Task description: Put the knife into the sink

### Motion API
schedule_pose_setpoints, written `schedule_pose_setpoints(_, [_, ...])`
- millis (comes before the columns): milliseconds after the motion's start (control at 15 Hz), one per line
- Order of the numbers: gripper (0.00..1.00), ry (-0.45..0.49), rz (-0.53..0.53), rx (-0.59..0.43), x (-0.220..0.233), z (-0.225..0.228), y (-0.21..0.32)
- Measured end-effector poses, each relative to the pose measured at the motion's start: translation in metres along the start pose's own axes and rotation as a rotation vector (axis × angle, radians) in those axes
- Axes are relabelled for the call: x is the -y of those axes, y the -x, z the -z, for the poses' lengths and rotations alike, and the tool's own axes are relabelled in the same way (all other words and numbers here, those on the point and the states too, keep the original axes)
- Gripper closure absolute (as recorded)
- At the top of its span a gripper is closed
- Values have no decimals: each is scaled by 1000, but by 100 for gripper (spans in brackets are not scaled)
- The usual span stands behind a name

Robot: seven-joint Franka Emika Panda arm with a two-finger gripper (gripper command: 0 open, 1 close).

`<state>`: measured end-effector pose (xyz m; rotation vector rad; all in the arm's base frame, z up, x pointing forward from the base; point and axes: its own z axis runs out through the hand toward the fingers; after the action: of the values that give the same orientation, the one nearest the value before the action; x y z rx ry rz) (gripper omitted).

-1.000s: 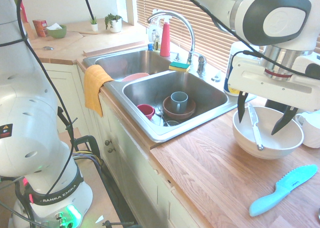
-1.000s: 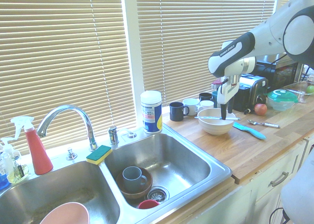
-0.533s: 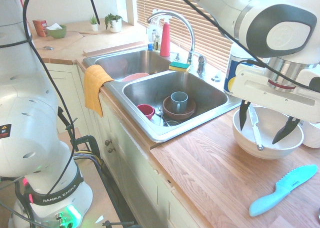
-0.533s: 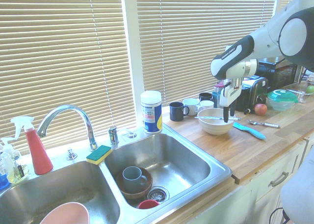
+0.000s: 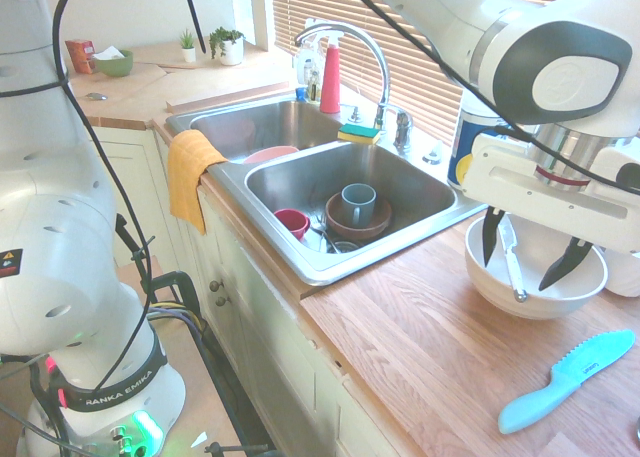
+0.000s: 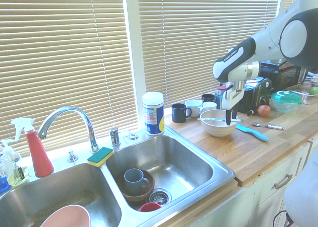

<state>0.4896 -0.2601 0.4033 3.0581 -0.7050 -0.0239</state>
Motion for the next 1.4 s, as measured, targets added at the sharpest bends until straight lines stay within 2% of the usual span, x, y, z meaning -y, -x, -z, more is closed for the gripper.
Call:
schedule_pose_setpoints(933, [100,-10,-24,-6,-1,2,-1])
schedule_pose_setpoints(1200, [100,-47,-166,-70,6,36,-9])
schedule_pose_setpoints(1400, [100,-75,-346,-131,40,74,-6])
